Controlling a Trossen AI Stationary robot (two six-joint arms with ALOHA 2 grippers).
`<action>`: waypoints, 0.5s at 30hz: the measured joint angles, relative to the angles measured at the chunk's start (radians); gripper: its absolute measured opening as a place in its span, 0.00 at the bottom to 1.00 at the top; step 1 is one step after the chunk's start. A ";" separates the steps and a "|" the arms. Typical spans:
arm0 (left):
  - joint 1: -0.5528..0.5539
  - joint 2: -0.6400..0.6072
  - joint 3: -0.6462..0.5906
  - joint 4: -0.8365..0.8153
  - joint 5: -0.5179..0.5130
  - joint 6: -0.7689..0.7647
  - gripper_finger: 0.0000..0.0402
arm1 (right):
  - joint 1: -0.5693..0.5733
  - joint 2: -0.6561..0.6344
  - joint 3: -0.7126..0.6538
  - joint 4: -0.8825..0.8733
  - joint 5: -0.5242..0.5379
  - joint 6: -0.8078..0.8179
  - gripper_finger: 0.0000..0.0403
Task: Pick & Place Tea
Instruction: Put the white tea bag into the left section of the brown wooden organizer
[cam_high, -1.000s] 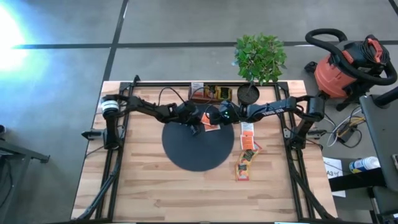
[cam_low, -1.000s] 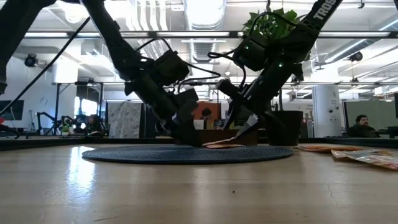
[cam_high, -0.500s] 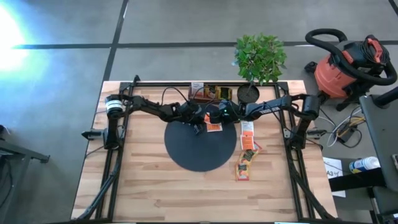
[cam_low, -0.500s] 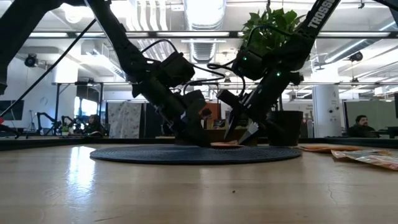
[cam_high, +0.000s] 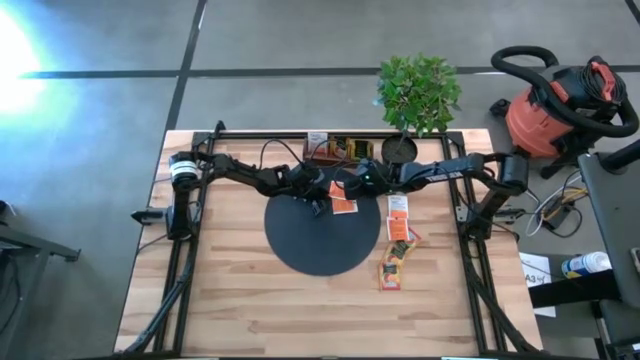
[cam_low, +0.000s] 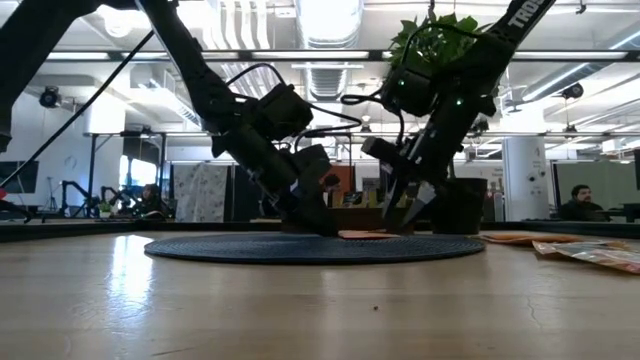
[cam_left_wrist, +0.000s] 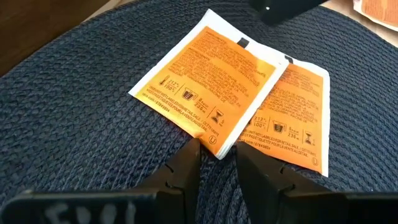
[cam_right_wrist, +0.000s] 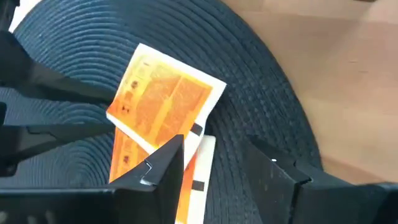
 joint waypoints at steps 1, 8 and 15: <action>0.000 0.000 0.000 0.002 -0.001 0.000 0.26 | 0.000 0.002 0.000 0.003 0.000 -0.004 0.40; 0.000 0.002 -0.001 0.012 0.005 -0.001 0.26 | -0.006 0.078 -0.001 0.116 -0.024 0.010 0.40; 0.000 0.002 -0.003 0.012 0.006 -0.006 0.26 | -0.007 0.095 0.003 0.148 -0.022 0.010 0.38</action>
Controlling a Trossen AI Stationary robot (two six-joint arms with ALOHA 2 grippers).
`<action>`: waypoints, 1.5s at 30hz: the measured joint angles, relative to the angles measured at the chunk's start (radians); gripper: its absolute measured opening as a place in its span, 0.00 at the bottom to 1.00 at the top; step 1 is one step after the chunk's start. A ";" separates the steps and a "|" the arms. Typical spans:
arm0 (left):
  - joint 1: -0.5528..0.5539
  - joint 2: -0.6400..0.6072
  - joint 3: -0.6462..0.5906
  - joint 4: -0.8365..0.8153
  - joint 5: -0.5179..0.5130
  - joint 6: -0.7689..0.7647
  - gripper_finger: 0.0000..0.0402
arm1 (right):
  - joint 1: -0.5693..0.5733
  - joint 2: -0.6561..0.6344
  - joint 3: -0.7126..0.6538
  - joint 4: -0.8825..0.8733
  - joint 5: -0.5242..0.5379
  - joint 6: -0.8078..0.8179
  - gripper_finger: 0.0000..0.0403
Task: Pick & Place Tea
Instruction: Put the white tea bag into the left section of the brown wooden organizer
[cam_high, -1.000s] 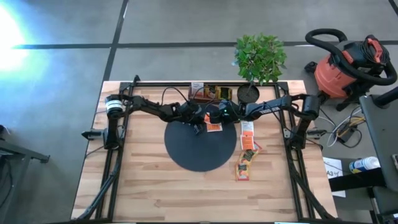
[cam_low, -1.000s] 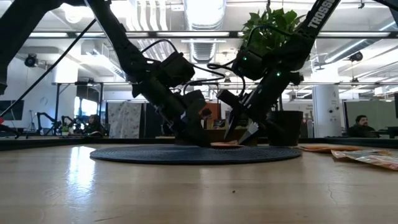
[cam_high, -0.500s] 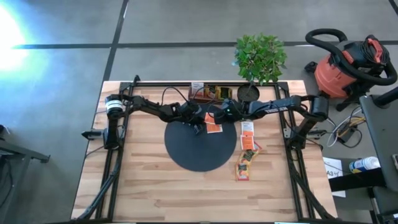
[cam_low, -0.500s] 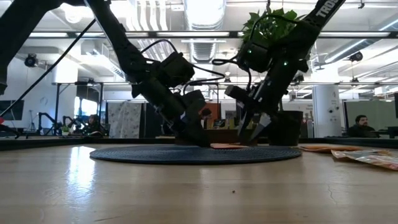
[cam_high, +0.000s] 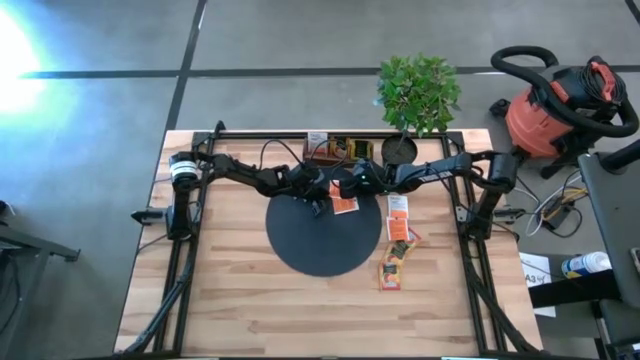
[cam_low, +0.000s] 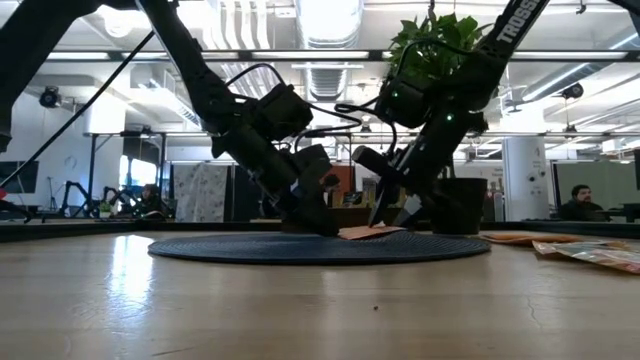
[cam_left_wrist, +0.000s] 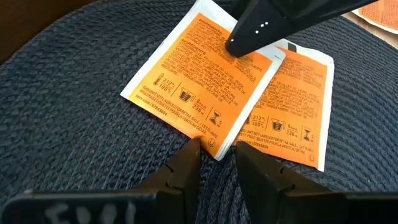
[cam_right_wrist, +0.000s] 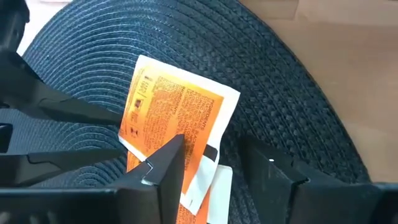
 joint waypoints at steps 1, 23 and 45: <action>0.000 0.000 0.000 0.000 0.000 0.000 0.26 | 0.000 -0.004 -0.001 0.006 0.000 -0.003 0.37; 0.000 0.000 -0.001 0.001 0.000 -0.008 0.26 | -0.015 -0.010 -0.002 0.029 -0.076 -0.071 0.34; -0.001 0.000 -0.001 0.006 0.002 -0.028 0.26 | -0.018 0.021 0.001 0.021 -0.065 -0.106 0.34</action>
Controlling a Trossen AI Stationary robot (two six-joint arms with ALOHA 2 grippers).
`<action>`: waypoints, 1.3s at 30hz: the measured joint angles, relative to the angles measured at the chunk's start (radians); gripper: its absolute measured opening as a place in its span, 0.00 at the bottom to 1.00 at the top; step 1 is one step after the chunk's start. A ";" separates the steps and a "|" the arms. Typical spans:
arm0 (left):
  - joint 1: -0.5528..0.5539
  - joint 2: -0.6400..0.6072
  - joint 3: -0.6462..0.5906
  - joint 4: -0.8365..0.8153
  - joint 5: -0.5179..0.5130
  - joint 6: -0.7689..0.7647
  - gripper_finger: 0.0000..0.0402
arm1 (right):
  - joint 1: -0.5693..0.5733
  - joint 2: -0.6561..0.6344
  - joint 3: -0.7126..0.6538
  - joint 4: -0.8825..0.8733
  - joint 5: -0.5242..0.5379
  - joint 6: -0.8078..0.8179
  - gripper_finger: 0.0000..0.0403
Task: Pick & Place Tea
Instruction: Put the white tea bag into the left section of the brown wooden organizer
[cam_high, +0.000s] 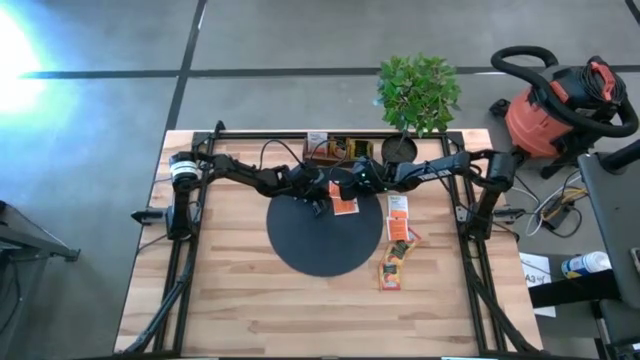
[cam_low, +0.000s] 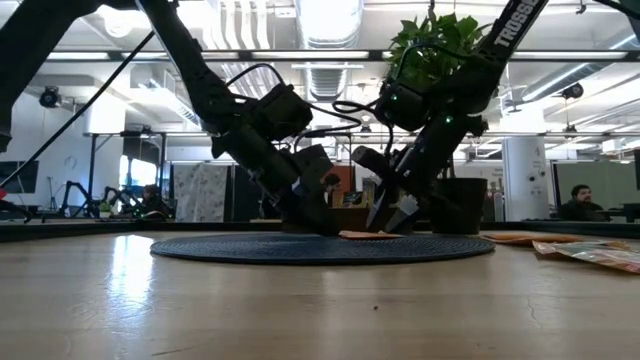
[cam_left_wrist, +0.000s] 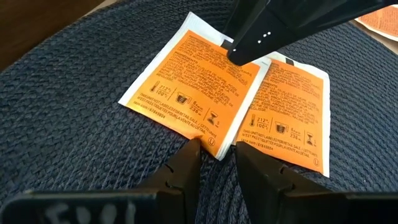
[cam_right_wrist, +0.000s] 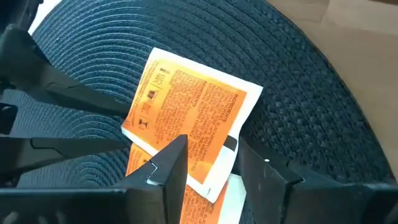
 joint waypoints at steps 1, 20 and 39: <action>0.000 0.000 -0.001 -0.001 0.000 0.000 0.26 | 0.000 0.004 0.000 0.002 0.000 -0.002 0.34; 0.000 0.000 -0.001 -0.003 0.000 0.000 0.26 | 0.001 -0.015 0.049 0.050 0.004 -0.206 0.03; -0.008 -0.192 -0.018 -0.194 -0.101 -0.018 0.26 | -0.010 -0.071 0.370 -0.289 0.029 -0.341 0.02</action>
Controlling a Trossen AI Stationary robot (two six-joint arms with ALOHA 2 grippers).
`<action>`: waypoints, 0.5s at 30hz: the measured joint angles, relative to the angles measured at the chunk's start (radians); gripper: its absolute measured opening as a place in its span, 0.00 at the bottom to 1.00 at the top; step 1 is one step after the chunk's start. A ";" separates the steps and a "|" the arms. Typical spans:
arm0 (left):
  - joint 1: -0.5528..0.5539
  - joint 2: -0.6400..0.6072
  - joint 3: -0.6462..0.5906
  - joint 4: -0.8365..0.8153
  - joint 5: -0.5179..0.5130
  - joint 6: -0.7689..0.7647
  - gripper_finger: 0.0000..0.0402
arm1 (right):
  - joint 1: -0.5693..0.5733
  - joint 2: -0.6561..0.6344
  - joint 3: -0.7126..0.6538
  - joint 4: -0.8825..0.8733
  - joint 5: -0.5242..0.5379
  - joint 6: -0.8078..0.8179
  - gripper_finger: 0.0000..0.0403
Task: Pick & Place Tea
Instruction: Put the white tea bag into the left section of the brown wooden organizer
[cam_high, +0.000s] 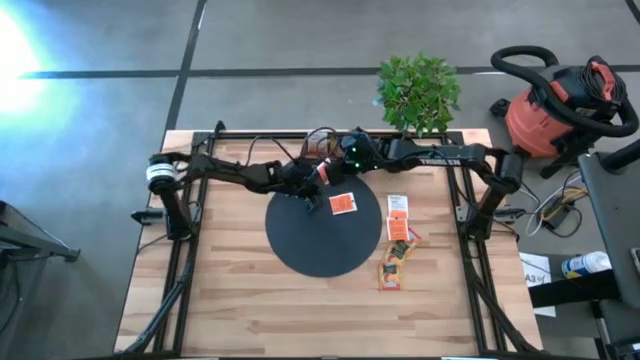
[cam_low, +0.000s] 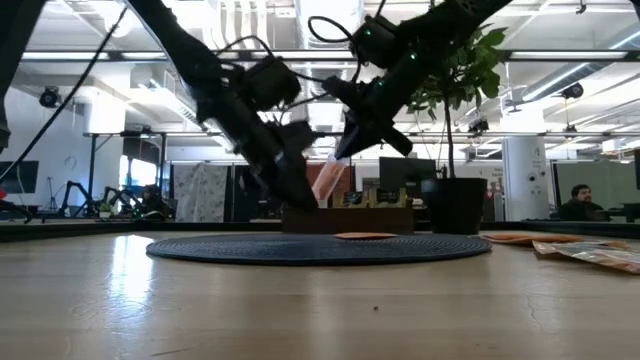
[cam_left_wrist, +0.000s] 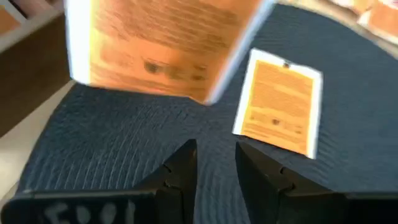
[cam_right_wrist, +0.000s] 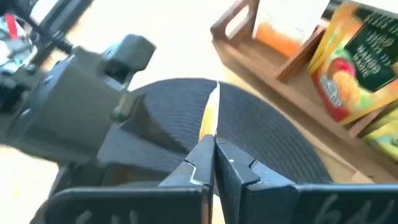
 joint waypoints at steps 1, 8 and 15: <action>-0.004 -0.021 -0.009 -0.012 0.000 -0.008 0.26 | -0.003 -0.001 0.012 -0.012 0.007 0.013 0.02; -0.042 -0.212 -0.106 -0.012 -0.178 -0.078 0.26 | -0.023 -0.003 0.049 -0.030 0.014 0.126 0.02; -0.150 -0.341 -0.240 0.147 -0.440 -0.037 0.26 | -0.024 -0.003 0.070 0.029 0.013 0.236 0.02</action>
